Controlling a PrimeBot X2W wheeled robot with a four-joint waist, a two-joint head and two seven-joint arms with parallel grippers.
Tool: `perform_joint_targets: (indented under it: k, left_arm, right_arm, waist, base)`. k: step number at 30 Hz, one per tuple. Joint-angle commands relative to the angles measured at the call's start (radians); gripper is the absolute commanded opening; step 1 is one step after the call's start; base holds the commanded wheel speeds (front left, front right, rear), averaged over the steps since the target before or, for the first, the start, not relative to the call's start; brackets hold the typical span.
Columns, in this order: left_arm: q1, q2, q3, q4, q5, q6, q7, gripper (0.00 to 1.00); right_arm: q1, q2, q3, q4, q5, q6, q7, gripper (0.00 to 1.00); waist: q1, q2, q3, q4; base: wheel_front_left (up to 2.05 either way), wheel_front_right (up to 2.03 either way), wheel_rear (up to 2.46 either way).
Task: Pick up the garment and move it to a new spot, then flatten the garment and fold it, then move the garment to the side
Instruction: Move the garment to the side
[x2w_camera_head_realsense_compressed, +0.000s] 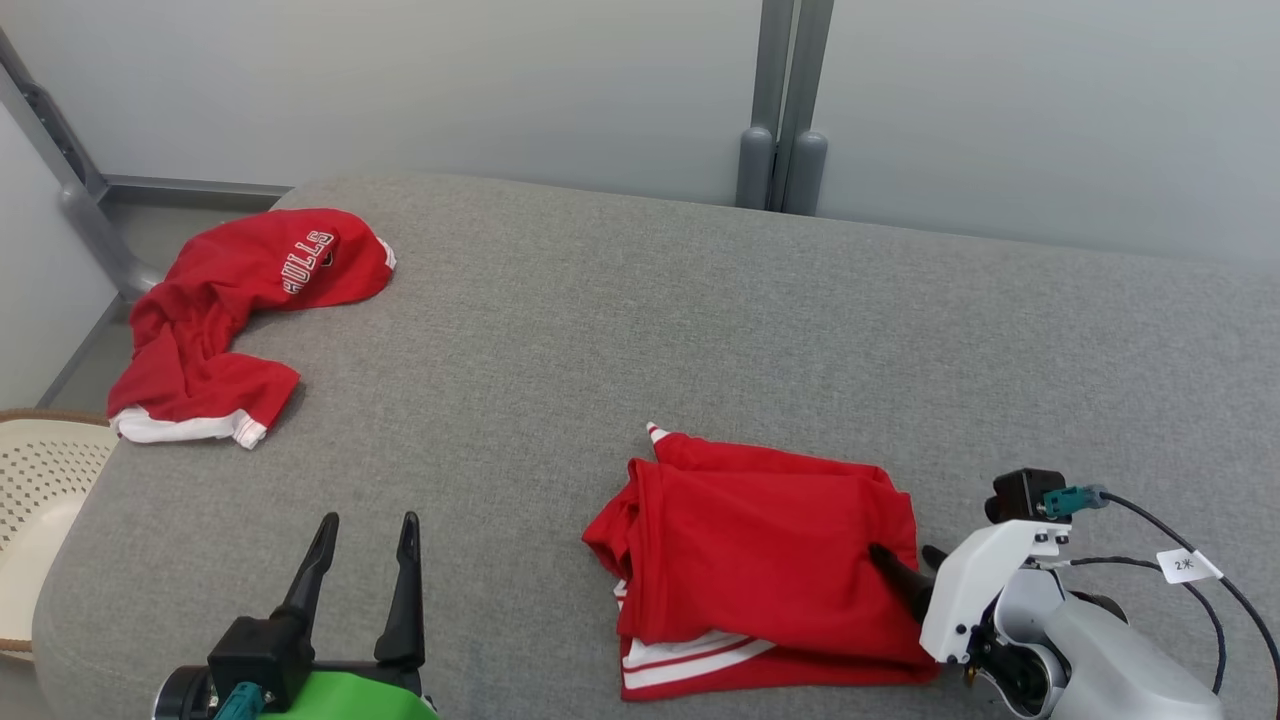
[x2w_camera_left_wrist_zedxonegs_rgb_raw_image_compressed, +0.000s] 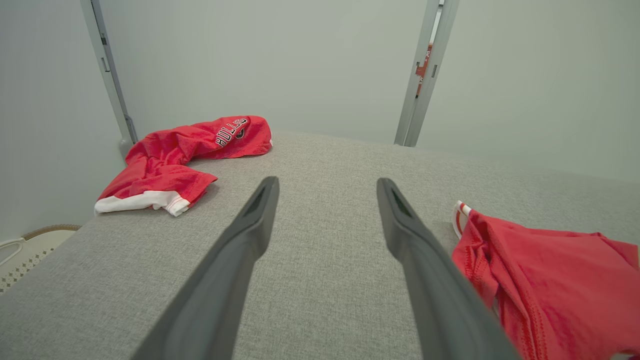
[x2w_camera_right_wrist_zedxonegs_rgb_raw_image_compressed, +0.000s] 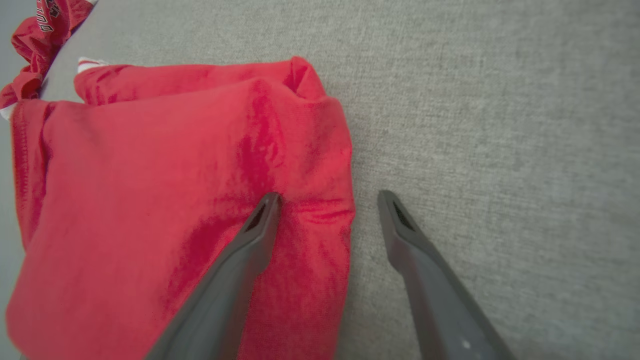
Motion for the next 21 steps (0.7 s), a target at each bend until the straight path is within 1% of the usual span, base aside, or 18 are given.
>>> perform_joint_targets:
  k: [1, 3, 4, 5, 7, 8, 12, 15, 21]
  left_arm:
    - [-0.014, 0.001, 0.002, 0.001, -0.005, -0.002, 0.000, 1.00]
    - [-0.016, 0.001, 0.003, 0.002, -0.006, -0.002, 0.000, 1.00]
    - [-0.017, 0.001, 0.002, 0.003, -0.006, -0.002, 0.000, 1.00]
    - [-0.019, 0.001, 0.002, 0.003, -0.006, -0.002, 0.000, 1.00]
    - [-0.020, 0.005, 0.002, 0.003, -0.007, -0.002, 0.000, 1.00]
    - [-0.020, 0.005, 0.002, 0.002, -0.009, -0.002, 0.000, 1.00]
    - [-0.025, 0.004, -0.017, -0.011, -0.036, -0.003, 0.000, 1.00]
    - [-0.030, 0.012, -0.029, -0.015, -0.022, -0.003, 0.000, 1.00]
    - [-0.039, 0.009, -0.059, -0.023, -0.014, -0.003, 0.000, 1.00]
  right_arm:
    - [-0.003, 0.003, 0.013, 0.013, 0.014, -0.001, 0.011, 1.00]
    - [-0.006, 0.005, 0.025, 0.018, 0.026, -0.001, 0.006, 1.00]
    - [-0.011, 0.003, 0.034, 0.017, 0.032, -0.001, -0.005, 0.93]
    - [-0.015, 0.002, 0.040, 0.013, 0.037, -0.001, -0.015, 0.51]
    - [-0.027, -0.006, 0.053, 0.003, 0.041, -0.001, -0.043, 0.08]
    - [-0.033, -0.011, 0.059, -0.001, 0.044, -0.001, -0.057, 0.00]
    - [-0.049, -0.050, 0.107, -0.026, 0.032, -0.001, -0.119, 0.00]
    - [-0.063, -0.080, 0.142, -0.051, 0.045, -0.001, -0.145, 0.00]
    - [-0.104, -0.138, 0.191, -0.087, 0.071, -0.001, -0.190, 0.00]
  waist:
    - [0.0000, 0.0000, 0.004, 0.003]
    - [0.0000, 0.0000, 0.007, 0.001]
    - [0.0000, 0.0000, 0.007, -0.001]
    - [0.0000, 0.0000, 0.007, -0.003]
    - [0.0000, 0.0000, 0.005, -0.010]
    - [0.0000, 0.0000, 0.004, -0.014]
    - [0.0000, 0.0000, 0.000, -0.035]
    - [0.0000, 0.0000, 0.000, -0.059]
    - [0.0000, 0.0000, 0.005, -0.132]
  base:
    - [0.00, 0.00, 0.00]
    - [0.00, 0.00, 0.00]
    - [0.00, 0.00, 0.00]
    - [0.00, 0.00, 0.00]
    - [0.00, 0.00, 0.00]
    - [0.00, 0.00, 0.00]
    - [0.00, 0.00, 0.00]
    - [0.00, 0.00, 0.00]
    - [0.00, 0.00, 0.00]
